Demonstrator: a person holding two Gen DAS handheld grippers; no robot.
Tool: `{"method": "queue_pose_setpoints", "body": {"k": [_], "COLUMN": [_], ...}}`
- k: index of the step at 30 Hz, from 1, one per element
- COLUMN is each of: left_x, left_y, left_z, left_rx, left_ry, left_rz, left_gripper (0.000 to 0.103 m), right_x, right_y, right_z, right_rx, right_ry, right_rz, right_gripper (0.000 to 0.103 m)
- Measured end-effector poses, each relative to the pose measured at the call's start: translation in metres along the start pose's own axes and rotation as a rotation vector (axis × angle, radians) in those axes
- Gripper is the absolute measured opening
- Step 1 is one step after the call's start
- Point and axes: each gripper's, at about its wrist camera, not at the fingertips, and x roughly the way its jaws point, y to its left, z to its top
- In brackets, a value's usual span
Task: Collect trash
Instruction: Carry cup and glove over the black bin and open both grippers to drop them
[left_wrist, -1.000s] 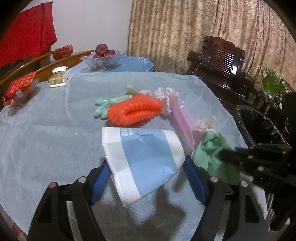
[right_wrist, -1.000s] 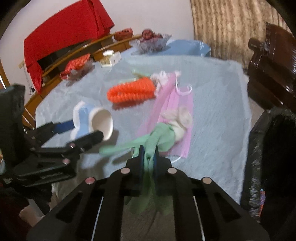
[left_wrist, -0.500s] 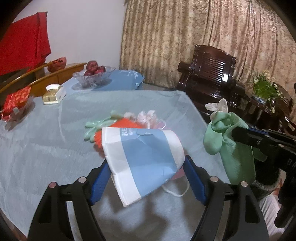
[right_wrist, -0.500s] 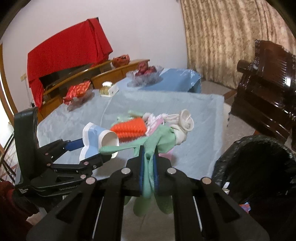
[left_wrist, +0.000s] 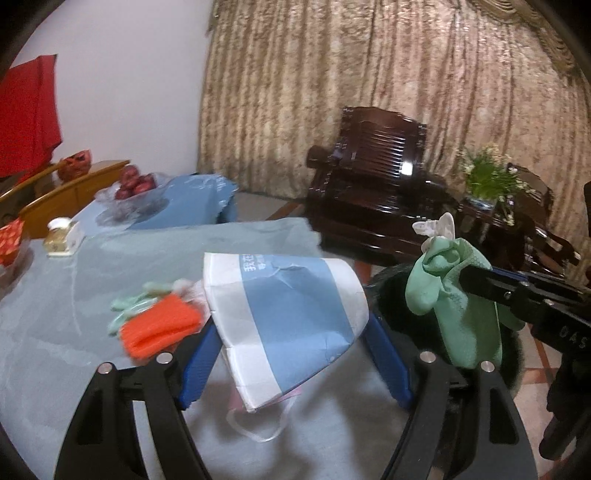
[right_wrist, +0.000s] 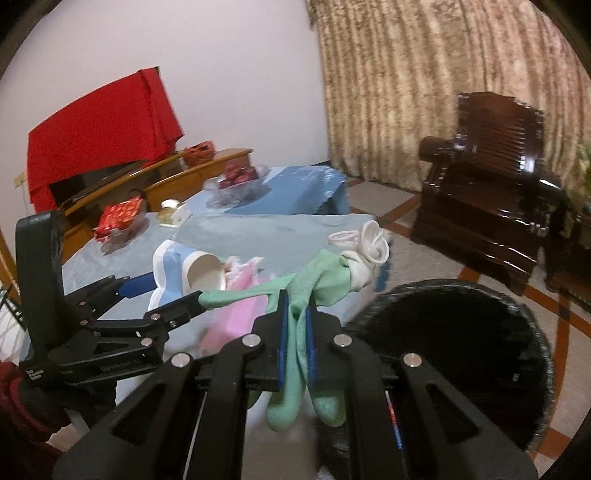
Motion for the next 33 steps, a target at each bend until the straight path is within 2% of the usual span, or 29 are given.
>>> {"method": "queue_pose_setpoints", "body": {"k": [11, 18, 26, 33], "left_x": [0.032, 0.054, 0.080, 0.098], "left_y": [-0.080, -0.119, -0.151, -0.158], "left_z": [0.017, 0.015, 0.009, 0.003], "left_rx": [0.089, 0.137, 0.181, 0.186], "left_ry": [-0.009, -0.010, 0.024, 0.064], "left_rz": [-0.148, -0.213, -0.250, -0.258], "left_gripper": [0.076, 0.076, 0.076, 0.076], "right_x": [-0.039, -0.046, -0.041, -0.032], "right_y": [-0.072, -0.110, -0.141, -0.160], "right_z": [-0.014, -0.031, -0.052, -0.068], "right_rx": [0.057, 0.096, 0.139, 0.177], "right_ry": [-0.020, -0.007, 0.024, 0.060], "right_rz": [-0.167, -0.241, -0.290, -0.304], "right_gripper": [0.007, 0.007, 0.007, 0.007]}}
